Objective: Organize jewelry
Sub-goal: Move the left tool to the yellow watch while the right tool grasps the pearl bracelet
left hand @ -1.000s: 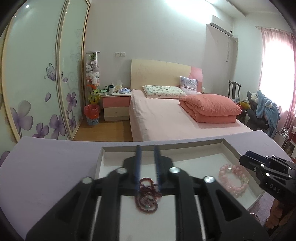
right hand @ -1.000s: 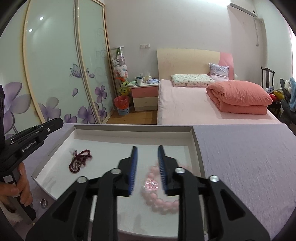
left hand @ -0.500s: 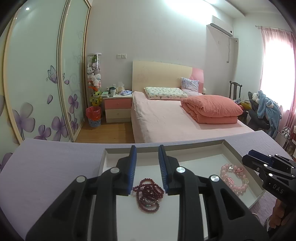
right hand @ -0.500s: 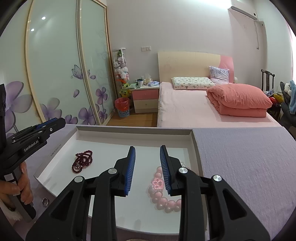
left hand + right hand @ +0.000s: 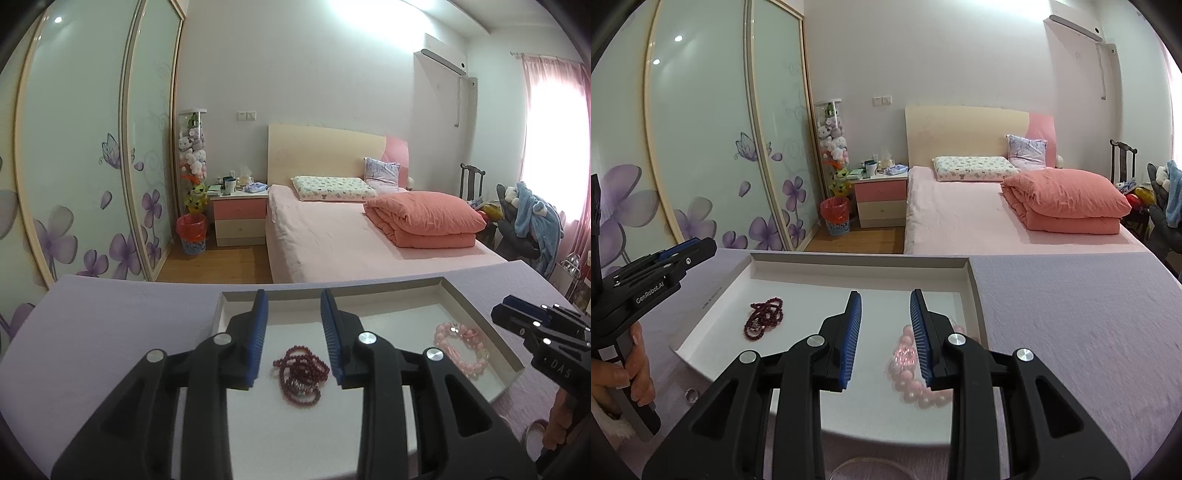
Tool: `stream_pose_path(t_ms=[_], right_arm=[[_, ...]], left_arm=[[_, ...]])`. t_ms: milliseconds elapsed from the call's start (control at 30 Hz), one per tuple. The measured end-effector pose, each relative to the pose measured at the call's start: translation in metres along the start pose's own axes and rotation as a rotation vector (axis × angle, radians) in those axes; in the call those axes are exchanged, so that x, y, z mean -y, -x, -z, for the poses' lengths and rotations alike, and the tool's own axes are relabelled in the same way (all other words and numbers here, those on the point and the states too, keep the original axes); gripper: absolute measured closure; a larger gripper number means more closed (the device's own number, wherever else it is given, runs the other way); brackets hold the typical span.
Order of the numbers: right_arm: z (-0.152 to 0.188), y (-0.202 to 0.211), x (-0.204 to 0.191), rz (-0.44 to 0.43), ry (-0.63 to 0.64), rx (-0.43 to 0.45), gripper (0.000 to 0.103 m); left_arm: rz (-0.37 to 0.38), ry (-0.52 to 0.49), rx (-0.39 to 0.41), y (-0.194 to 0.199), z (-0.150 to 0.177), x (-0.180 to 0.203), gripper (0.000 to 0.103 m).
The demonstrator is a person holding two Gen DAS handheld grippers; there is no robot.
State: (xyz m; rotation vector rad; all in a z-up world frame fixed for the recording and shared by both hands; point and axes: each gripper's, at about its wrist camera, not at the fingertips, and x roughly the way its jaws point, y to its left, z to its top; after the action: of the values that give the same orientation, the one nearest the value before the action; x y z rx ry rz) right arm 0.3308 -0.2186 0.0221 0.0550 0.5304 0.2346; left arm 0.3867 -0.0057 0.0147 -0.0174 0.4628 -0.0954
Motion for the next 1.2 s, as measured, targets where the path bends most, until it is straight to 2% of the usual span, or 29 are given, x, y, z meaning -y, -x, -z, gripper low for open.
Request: stream_pose_path(t_ms=[300, 467, 700, 833, 1000, 1133, 1200], right_arm=[[0.034, 0.063, -0.004, -0.017, -0.009, -0.025, 0.074], [0.069, 0.105, -0.011, -0.043, -0.016, -0.061, 0.074], [0.121, 0.143, -0.032, -0.090, -0.026, -0.124, 0.074], [0.144, 0.145, -0.049, -0.138, -0.025, -0.185, 0.074], [0.156, 0.138, -0.070, -0.178, -0.008, -0.232, 0.074], [0.165, 0.130, -0.080, -0.156, 0.018, -0.271, 0.075], [0.168, 0.128, -0.084, -0.123, 0.045, -0.275, 0.080]], left_arm=[[-0.022, -0.016, 0.028, 0.076, 0.021, 0.000, 0.061], [-0.035, 0.006, 0.017, 0.123, 0.050, -0.005, 0.057], [-0.056, 0.048, 0.004, 0.177, 0.094, -0.010, 0.052], [-0.058, 0.066, -0.002, 0.191, 0.106, -0.010, 0.051], [-0.053, 0.061, -0.012, 0.193, 0.111, -0.002, 0.051], [-0.044, 0.051, -0.022, 0.190, 0.112, 0.004, 0.051], [-0.039, 0.046, -0.029, 0.188, 0.112, 0.008, 0.051]])
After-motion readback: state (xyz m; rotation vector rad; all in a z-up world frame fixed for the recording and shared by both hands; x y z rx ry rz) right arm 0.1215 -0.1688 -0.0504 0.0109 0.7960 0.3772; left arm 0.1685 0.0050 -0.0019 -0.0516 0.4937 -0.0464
